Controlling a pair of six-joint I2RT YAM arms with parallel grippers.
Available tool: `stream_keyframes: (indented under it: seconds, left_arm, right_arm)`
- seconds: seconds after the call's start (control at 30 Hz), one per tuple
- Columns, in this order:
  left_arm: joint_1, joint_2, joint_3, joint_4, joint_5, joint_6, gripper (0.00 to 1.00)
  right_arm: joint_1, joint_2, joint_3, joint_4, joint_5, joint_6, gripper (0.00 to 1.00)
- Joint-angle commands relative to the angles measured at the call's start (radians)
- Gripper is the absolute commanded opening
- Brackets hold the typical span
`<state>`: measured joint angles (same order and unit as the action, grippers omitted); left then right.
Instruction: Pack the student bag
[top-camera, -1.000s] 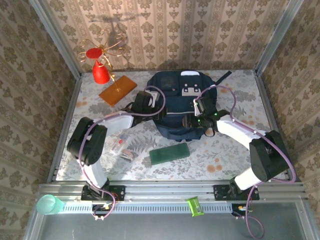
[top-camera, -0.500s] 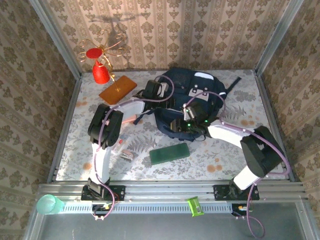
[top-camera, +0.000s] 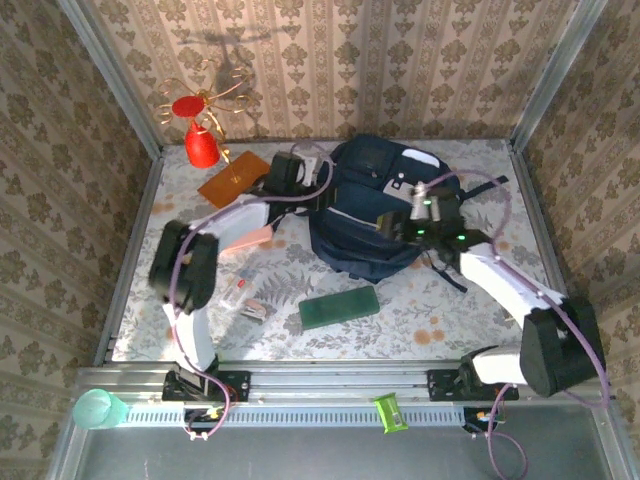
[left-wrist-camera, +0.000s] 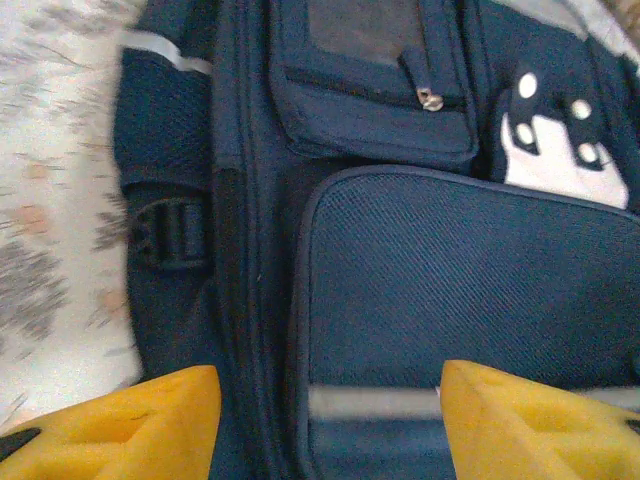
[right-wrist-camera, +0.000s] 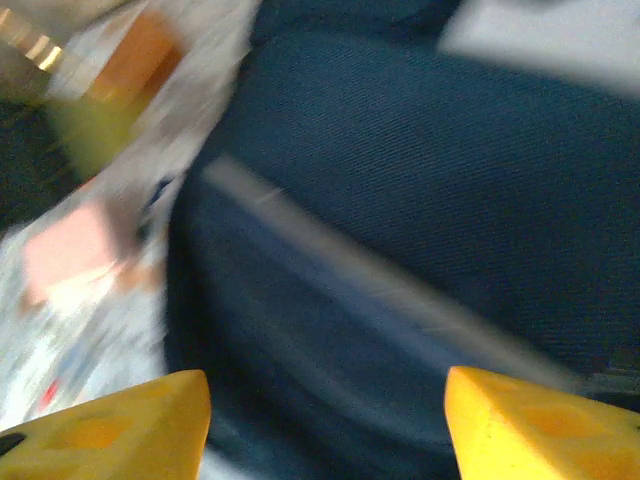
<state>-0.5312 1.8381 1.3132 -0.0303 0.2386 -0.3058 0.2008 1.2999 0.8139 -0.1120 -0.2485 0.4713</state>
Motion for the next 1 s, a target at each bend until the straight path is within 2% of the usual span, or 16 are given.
stream_keyframes:
  seconds: [0.0,0.07,0.17,0.37,0.5,0.63,0.8,0.97]
  left_arm:
    - [-0.036,-0.163,-0.165,0.074,-0.139,-0.065,0.61]
    - [-0.059,-0.22,-0.277,0.102,-0.174,-0.12,0.62]
    - [-0.093,-0.267,-0.392,0.128,-0.188,-0.197,0.63]
    - [-0.185,-0.248,-0.464,0.22,-0.097,-0.316,0.64]
    - [-0.235,-0.194,-0.438,0.256,-0.08,-0.348,0.62]
    - [-0.229,-0.152,-0.426,0.272,-0.093,-0.344,0.57]
    - [-0.183,-0.085,-0.34,0.218,-0.083,-0.27,0.54]
    - [-0.114,-0.018,-0.255,0.164,-0.077,-0.208,0.54]
  right_arm:
    - [-0.163,-0.007,-0.055,-0.084,0.088,0.02,0.67]
    - [-0.236,0.032,-0.059,-0.042,0.074,0.06,0.68]
    - [-0.286,0.146,-0.007,0.014,0.048,0.095,0.69]
    - [-0.337,0.378,0.157,0.02,0.041,0.103,0.69]
    - [-0.336,0.454,0.188,0.074,-0.094,0.136,0.57]
    - [-0.333,0.404,0.121,0.096,-0.104,0.148,0.39]
    - [-0.321,0.282,-0.004,0.164,-0.169,0.175,0.24]
    - [-0.25,0.162,-0.095,0.21,-0.182,0.224,0.19]
